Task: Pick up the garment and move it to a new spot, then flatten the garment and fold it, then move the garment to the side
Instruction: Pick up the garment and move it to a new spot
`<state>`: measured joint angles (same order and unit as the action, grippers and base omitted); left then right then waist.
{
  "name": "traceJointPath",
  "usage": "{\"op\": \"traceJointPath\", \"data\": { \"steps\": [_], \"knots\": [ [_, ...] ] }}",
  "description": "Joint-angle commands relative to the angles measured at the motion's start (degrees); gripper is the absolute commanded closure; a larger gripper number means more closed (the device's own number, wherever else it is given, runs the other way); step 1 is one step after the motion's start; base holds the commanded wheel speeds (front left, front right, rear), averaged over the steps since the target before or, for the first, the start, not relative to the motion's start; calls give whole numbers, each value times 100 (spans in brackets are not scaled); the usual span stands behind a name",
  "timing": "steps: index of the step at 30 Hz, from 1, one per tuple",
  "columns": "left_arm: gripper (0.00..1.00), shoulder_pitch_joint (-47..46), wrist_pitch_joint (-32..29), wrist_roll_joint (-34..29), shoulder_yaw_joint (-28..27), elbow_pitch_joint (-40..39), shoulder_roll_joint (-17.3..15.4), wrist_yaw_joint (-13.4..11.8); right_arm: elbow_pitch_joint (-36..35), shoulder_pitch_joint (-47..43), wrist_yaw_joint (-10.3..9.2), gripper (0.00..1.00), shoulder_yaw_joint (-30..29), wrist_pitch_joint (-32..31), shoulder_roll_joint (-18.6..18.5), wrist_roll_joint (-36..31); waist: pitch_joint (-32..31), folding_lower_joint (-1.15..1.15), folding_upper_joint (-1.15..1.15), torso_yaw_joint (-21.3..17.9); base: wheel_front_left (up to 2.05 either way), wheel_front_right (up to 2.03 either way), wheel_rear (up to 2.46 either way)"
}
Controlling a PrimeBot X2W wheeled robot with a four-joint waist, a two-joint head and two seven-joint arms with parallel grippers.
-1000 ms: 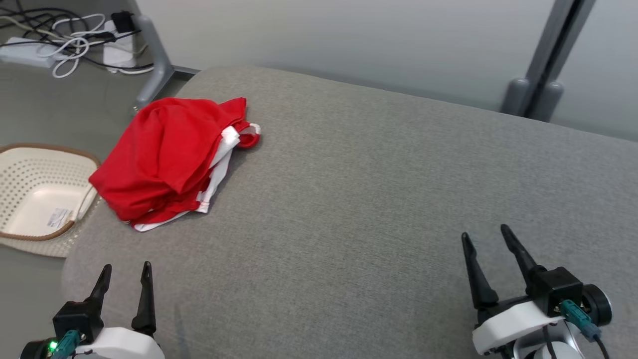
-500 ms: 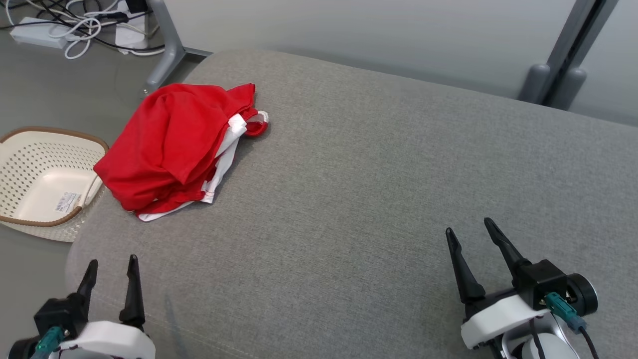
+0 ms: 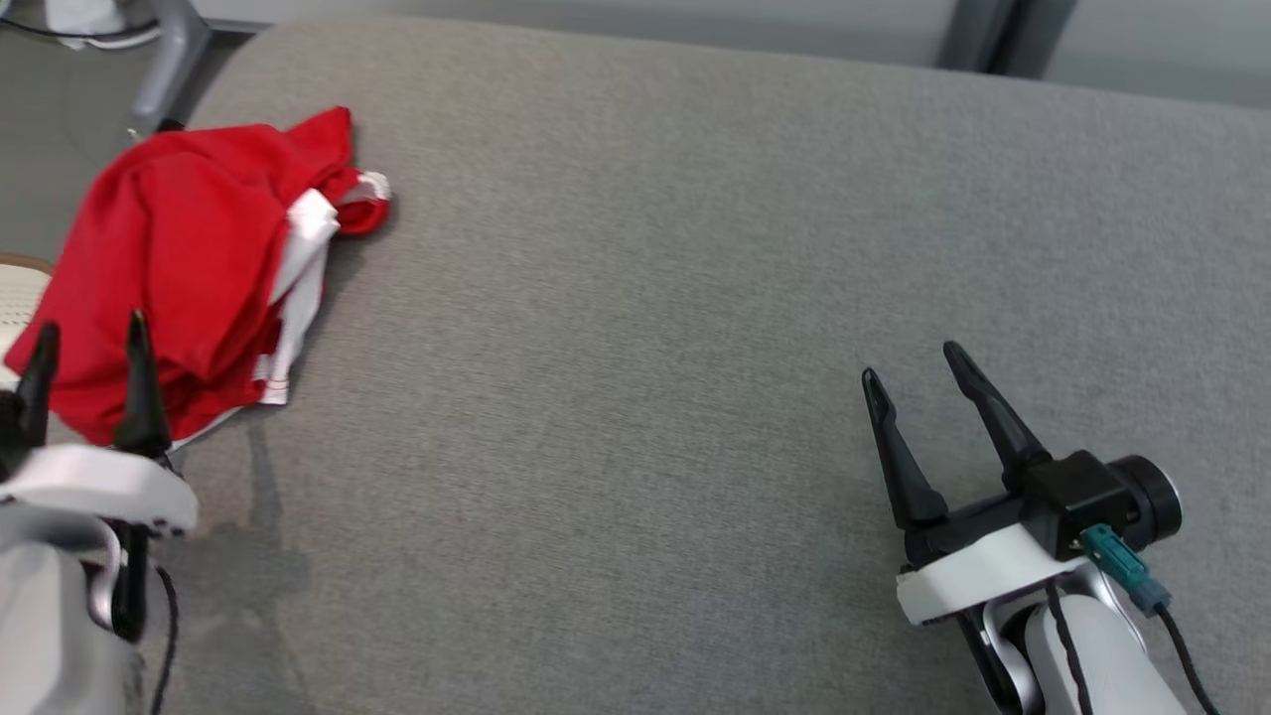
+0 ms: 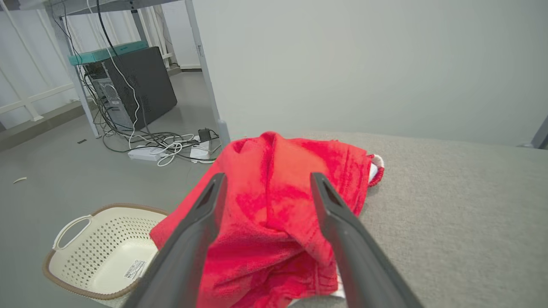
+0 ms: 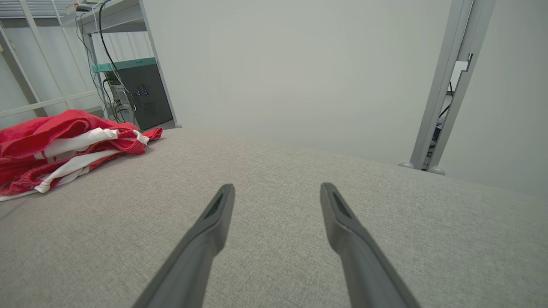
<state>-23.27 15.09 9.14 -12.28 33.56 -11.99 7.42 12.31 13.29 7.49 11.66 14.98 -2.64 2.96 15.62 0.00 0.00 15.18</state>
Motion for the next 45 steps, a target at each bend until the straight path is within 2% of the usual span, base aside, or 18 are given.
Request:
{"op": "traceJointPath", "data": {
  "steps": [1, 6, 10, 16, 21, 22, 23, 24, 27, 34, 39, 45],
  "knots": [
    [0, -237, 10, 12, 31, 127, -97, 6, -48, 76, 1, 0, 20, 32, -46, -37, 342, 0, 0, -308, 0, 0, 0],
    [0, -916, 8, 16, 2, 862, -583, 7, -175, 195, 1, 0, 79, 32, -45, -23, 615, 0, 0, -573, 0, 0, 0],
    [0, -1406, -28, -93, -18, 1632, -935, -179, -230, 268, 1, 0, 112, 32, -45, -16, 758, 0, 0, -738, 0, 0, 0],
    [0, -1923, -532, -150, -34, 2614, -1232, -635, -324, 327, 1, 0, 91, 32, -44, 15, 835, 0, 0, -888, 0, 0, 0],
    [0, -2087, -680, -171, 3, 3030, -1332, -733, -334, 287, 1, 0, 102, 32, -44, 99, 766, 0, 0, -980, 0, 0, 0],
    [34, -2101, -679, -147, -4, 3110, -1353, -751, -338, 278, 1, 0, 99, 32, -44, 119, 739, 0, 0, -998, 0, 0, 0],
    [89, -2105, -656, -131, -3, 3175, -1375, -750, -341, 262, 1, 0, 87, 32, -45, 137, 710, 0, 0, -1014, 0, 0, 0],
    [100, -2114, -648, -111, 1, 3251, -1386, -707, -338, 240, 1, 0, 80, 32, -45, 144, 678, 0, 0, -1025, 0, 0, 0],
    [100, -2143, -451, -73, 14, 3348, -1401, -607, -332, 168, 1, 0, 28, 32, -44, 183, 576, 0, 0, -1037, 0, 0, 0],
    [100, -2452, -39, -5, 241, 3210, -1273, -140, -289, -37, 1, 0, -134, 32, -44, 390, 116, 0, 0, -1076, 0, 0, 0],
    [100, -2591, 4, -3, 565, 2933, -774, -25, -254, -240, 1, 0, -248, 32, -44, 525, -245, 0, 0, -1157, 0, 0, 0],
    [100, -2406, 14, 42, 1079, 2358, 136, 12, -224, -517, 1, 0, -373, 32, -44, 619, -619, 0, 0, -1390, 0, 0, 0]
  ]
}}
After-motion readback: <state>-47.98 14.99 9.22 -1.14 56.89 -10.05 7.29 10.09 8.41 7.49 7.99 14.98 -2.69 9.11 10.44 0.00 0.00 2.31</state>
